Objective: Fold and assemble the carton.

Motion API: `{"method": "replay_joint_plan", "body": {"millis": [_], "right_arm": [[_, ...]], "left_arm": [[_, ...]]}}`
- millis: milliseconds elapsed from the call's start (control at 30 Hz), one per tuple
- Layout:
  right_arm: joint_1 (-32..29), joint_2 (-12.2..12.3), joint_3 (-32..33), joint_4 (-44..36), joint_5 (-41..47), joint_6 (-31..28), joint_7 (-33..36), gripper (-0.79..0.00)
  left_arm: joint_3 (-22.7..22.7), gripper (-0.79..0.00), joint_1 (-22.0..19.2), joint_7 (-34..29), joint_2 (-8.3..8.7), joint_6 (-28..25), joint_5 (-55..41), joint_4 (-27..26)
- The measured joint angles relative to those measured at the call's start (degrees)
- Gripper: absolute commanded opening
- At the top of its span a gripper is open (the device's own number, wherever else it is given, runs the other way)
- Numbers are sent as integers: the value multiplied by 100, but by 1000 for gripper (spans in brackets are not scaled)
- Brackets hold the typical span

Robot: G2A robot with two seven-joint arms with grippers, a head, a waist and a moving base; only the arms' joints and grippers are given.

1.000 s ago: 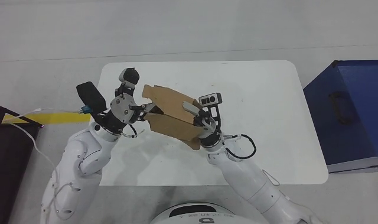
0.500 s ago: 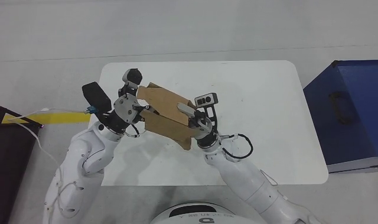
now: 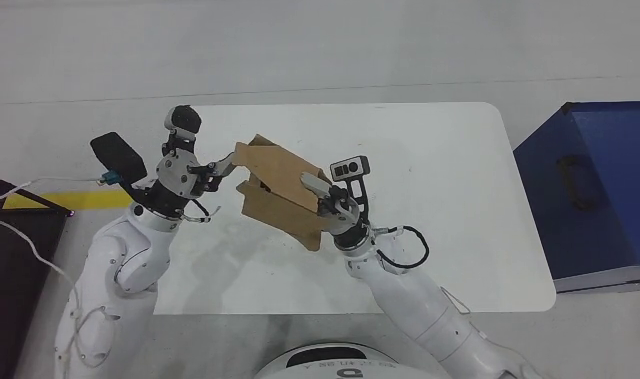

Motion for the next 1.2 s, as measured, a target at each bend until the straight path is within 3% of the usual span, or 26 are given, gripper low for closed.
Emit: {"method": "replay_joint_plan", "body": {"millis": [200, 667, 900, 1200], "right_arm": [[-111, -1, 80, -152, 56, 163, -123, -785], [-334, -59, 407, 21, 1349, 475, 405, -785], [-350, -66, 477, 126, 801, 389, 231, -785], [-395, -72, 488, 113, 114, 365, -52, -785]], "left_arm": [[-130, 0, 118, -27, 3, -35, -5, -43], [-25, 0, 206, -233, -25, -58, -449, -328], [101, 0, 196, -335, -35, -91, -295, -622], [550, 0, 4, -430, -59, 94, 706, -611]]}}
